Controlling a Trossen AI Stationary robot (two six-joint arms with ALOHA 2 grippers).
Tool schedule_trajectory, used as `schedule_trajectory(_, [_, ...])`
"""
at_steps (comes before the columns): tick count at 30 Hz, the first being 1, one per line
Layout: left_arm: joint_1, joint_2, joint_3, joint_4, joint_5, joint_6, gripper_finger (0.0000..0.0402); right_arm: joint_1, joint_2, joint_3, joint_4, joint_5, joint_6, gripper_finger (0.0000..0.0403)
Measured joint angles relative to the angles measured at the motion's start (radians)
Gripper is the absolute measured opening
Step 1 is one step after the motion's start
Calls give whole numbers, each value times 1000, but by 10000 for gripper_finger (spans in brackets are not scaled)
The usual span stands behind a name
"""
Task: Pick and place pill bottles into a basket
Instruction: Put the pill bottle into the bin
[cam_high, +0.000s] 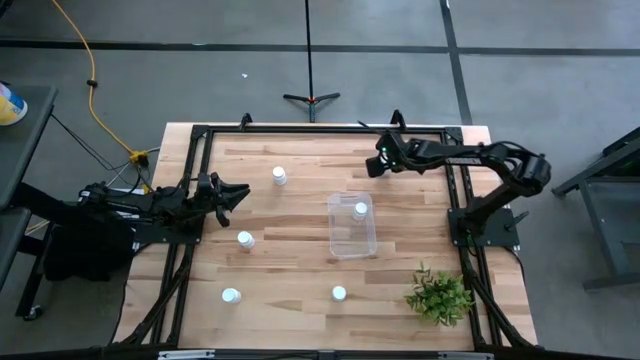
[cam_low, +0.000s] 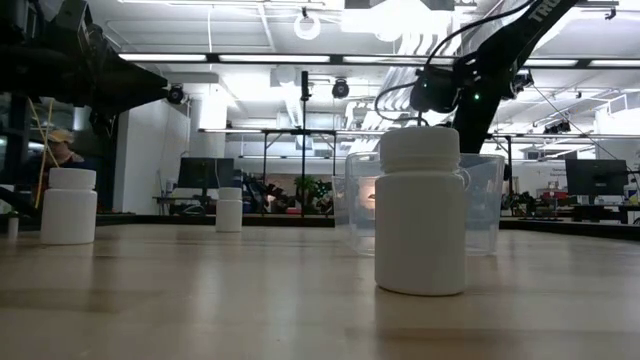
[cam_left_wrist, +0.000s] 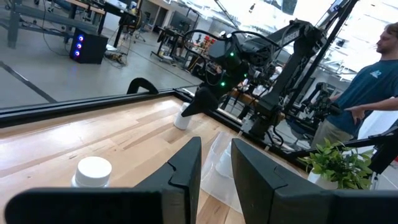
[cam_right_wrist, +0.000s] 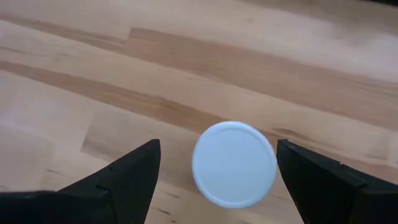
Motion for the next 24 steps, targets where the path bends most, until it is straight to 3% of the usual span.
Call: schedule_trajectory(24, [0, 0, 0, 0, 2, 0, 124, 0, 12, 0, -6, 5, 4, 296])
